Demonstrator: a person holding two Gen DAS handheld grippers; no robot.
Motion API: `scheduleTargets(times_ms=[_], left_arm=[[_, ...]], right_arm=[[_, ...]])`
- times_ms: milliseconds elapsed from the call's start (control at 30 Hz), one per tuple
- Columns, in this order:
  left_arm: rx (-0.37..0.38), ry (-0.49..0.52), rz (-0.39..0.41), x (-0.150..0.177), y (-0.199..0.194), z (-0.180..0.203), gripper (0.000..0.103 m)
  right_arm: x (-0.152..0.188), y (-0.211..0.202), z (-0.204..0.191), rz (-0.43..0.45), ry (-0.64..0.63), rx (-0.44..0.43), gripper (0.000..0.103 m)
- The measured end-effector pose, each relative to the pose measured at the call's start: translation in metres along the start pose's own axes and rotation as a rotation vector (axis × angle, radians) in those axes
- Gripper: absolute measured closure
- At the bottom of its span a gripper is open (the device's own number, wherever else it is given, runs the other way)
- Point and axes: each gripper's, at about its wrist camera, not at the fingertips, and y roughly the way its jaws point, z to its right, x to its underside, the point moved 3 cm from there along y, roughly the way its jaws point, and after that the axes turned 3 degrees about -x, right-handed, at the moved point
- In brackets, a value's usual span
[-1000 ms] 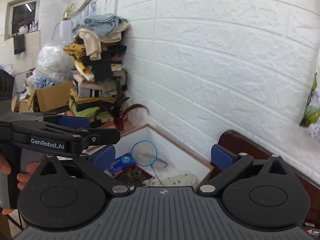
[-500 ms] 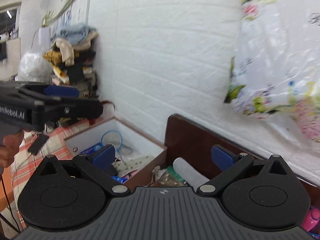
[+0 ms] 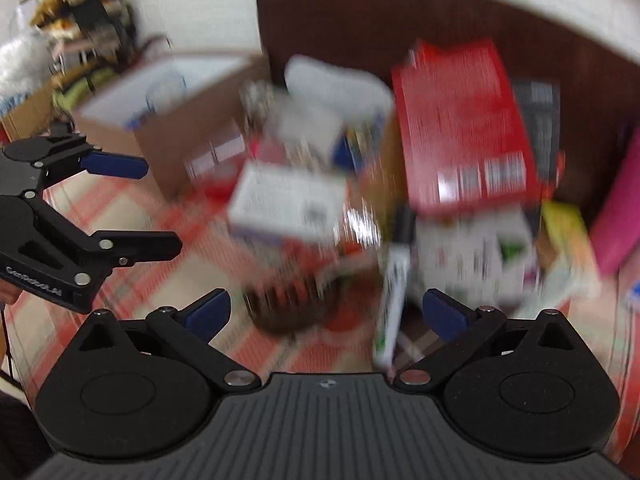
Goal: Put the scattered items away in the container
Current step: 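Move both tools back to the table toward the claw clip and tape, then grasp the brown claw clip with the right gripper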
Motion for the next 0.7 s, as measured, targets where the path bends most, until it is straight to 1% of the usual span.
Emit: scheduleTargets(times_ms=[67,167,233,300,400,433,467,500,533,600,633,667,700], left_arm=[[0.032,0.014,-0.048,0.011,0.022,0.013,0.016],[0.046,0.023,-0.078,0.021,0.044,0.025,0.017],[0.041,0.033,-0.08,0.019,0.052,0.028,0.016],[0.043,0.035,-0.091,0.017,0.059,0.031,0.017],[0.052,0.033,-0.113,0.018,0.07,0.033,0.02],[0.049,0.033,-0.121,0.018,0.074,0.034,0.022],[0.044,0.033,-0.131,0.02,0.077,0.034,0.028],[0.041,0.033,-0.136,0.022,0.079,0.033,0.032],[0.04,0.036,-0.13,0.023,0.078,0.032,0.038],[0.054,0.039,-0.128,0.024,0.075,0.031,0.042],[0.064,0.036,-0.129,0.024,0.073,0.03,0.05],[0.076,0.033,-0.129,0.024,0.072,0.029,0.067],[0.102,0.025,-0.131,0.024,0.071,0.028,0.079]], right_arm=[[0.023,0.011,0.008,-0.037,0.043,0.004,0.006],[0.045,0.02,0.017,-0.052,0.089,0.009,0.008],[0.051,0.021,0.02,-0.036,0.095,0.014,0.009],[0.054,0.023,0.023,-0.023,0.097,0.016,0.011],[0.052,0.027,0.029,-0.021,0.11,0.006,0.018],[0.053,0.03,0.029,-0.024,0.114,0.005,0.024],[0.053,0.032,0.029,-0.028,0.117,0.007,0.031],[0.054,0.033,0.03,-0.032,0.119,0.013,0.037],[0.055,0.034,0.03,-0.035,0.12,0.018,0.049],[0.057,0.033,0.027,-0.03,0.122,0.013,0.051],[0.058,0.032,0.025,-0.026,0.122,0.007,0.051],[0.059,0.031,0.023,-0.025,0.118,0.001,0.051],[0.06,0.03,0.02,-0.024,0.114,-0.004,0.051]])
